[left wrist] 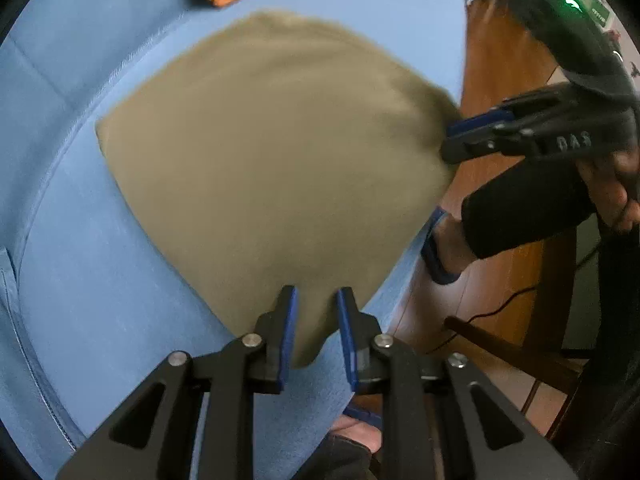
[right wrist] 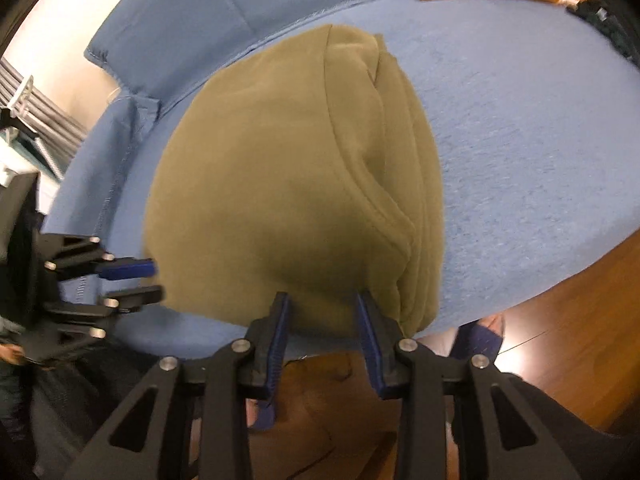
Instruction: Fold clothes
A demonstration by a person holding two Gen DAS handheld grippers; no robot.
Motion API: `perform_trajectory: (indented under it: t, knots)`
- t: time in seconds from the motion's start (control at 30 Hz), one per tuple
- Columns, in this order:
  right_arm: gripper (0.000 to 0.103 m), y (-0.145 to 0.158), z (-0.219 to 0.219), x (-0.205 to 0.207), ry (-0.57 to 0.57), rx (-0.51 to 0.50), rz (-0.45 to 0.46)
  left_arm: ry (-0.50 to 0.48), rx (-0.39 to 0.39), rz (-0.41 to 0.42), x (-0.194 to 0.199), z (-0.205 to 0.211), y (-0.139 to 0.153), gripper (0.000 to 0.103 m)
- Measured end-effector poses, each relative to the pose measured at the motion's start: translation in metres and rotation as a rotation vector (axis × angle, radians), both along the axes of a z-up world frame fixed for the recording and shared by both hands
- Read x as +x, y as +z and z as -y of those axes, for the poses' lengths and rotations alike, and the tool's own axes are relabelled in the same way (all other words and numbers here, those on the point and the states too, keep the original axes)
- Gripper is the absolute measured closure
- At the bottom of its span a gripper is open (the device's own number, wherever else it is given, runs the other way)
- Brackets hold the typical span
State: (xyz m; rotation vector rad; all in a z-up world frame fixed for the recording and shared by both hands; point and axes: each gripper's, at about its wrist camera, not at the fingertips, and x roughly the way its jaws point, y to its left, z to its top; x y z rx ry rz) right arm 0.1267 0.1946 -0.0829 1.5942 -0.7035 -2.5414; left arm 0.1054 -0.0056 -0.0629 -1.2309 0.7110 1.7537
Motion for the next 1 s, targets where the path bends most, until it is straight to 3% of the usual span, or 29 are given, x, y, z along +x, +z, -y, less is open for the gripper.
perform_trajectory:
  t: [0.1,0.13,0.17,0.23,0.27,0.33,0.47,0.57,0.63,0.7,0.9,1.0]
  knots:
    - [0.069,0.007,-0.031,-0.029,-0.043,-0.040,-0.041,0.098,0.266,0.163,-0.027,0.018,0.037,0.082]
    - [0.069,0.010,-0.041,-0.039,-0.057,-0.054,-0.055,0.142,0.317,0.176,-0.037,0.024,0.043,0.078]
    - [0.069,0.012,-0.051,-0.048,-0.072,-0.067,-0.069,0.205,0.351,0.177,-0.050,0.029,0.046,0.075]
    - [0.052,0.017,-0.072,-0.068,-0.101,-0.094,-0.097,0.322,0.386,0.183,-0.073,0.038,0.045,0.071]
    - [0.049,0.020,-0.082,-0.078,-0.115,-0.107,-0.111,0.377,0.392,0.188,-0.083,0.041,0.042,0.071]
    - [0.049,0.025,-0.103,-0.097,-0.144,-0.134,-0.140,0.482,0.406,0.200,-0.102,0.047,0.036,0.071]
    - [0.049,0.025,-0.127,-0.122,-0.178,-0.167,-0.158,0.596,0.485,0.273,-0.129,0.061,0.030,0.071]
    - [0.049,0.018,-0.132,-0.131,-0.184,-0.176,-0.142,0.656,0.489,0.270,-0.141,0.057,0.024,0.071]
    - [0.092,0.014,-0.136,-0.137,-0.189,-0.182,-0.131,0.699,0.489,0.244,-0.151,0.053,0.023,0.071]
    - [0.097,0.009,-0.139,-0.142,-0.193,-0.187,-0.121,0.736,0.484,0.205,-0.162,0.049,0.024,0.071]
    - [0.094,-0.005,-0.149,-0.159,-0.205,-0.205,-0.089,0.671,0.407,0.114,-0.200,0.016,0.021,0.071]
    - [0.084,-0.012,-0.154,-0.168,-0.211,-0.213,-0.073,0.664,0.380,0.171,-0.204,0.014,0.009,0.071]
